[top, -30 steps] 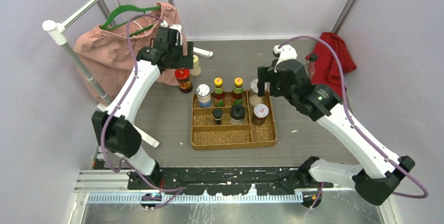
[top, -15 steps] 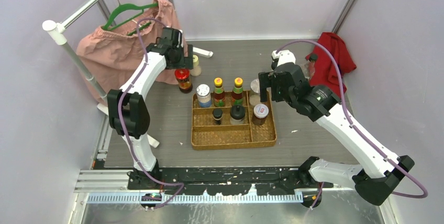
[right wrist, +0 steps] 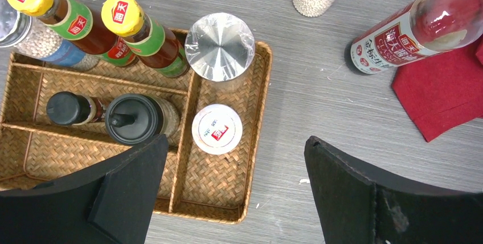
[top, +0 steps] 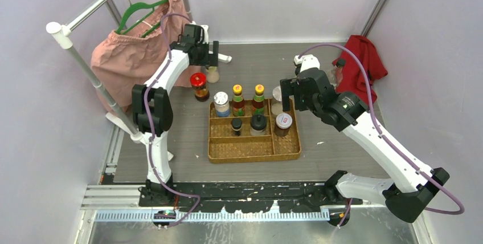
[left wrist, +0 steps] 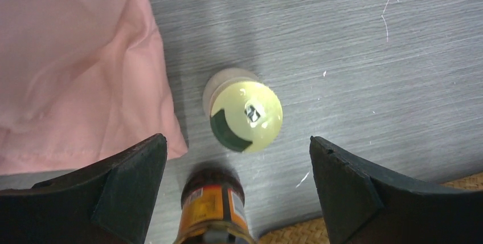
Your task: Organize the condiment bottles
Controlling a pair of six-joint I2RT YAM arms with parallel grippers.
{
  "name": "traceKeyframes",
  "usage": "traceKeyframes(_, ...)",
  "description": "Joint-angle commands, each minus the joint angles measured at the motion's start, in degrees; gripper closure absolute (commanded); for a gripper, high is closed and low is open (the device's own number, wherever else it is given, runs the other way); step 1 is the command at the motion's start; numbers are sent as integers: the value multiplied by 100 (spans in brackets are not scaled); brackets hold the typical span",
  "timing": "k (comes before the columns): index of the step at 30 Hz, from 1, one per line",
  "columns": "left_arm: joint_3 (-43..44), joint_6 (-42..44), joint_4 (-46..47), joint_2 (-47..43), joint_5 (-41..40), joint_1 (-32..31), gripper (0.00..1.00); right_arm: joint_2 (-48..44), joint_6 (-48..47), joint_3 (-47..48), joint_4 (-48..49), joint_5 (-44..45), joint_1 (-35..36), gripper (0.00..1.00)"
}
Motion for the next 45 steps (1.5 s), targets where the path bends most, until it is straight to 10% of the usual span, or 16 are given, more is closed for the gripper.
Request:
traceKeyframes(1, 416, 177, 371, 268, 309, 5, 4, 39, -78, 20, 69, 14, 18, 4)
traceKeyframes(16, 534, 159, 413, 641, 397, 5, 33, 69, -101, -157, 105, -14, 20, 4)
traceKeyframes(45, 313, 399, 422, 416, -98, -205, 42, -108, -27, -541, 252, -75, 21, 5)
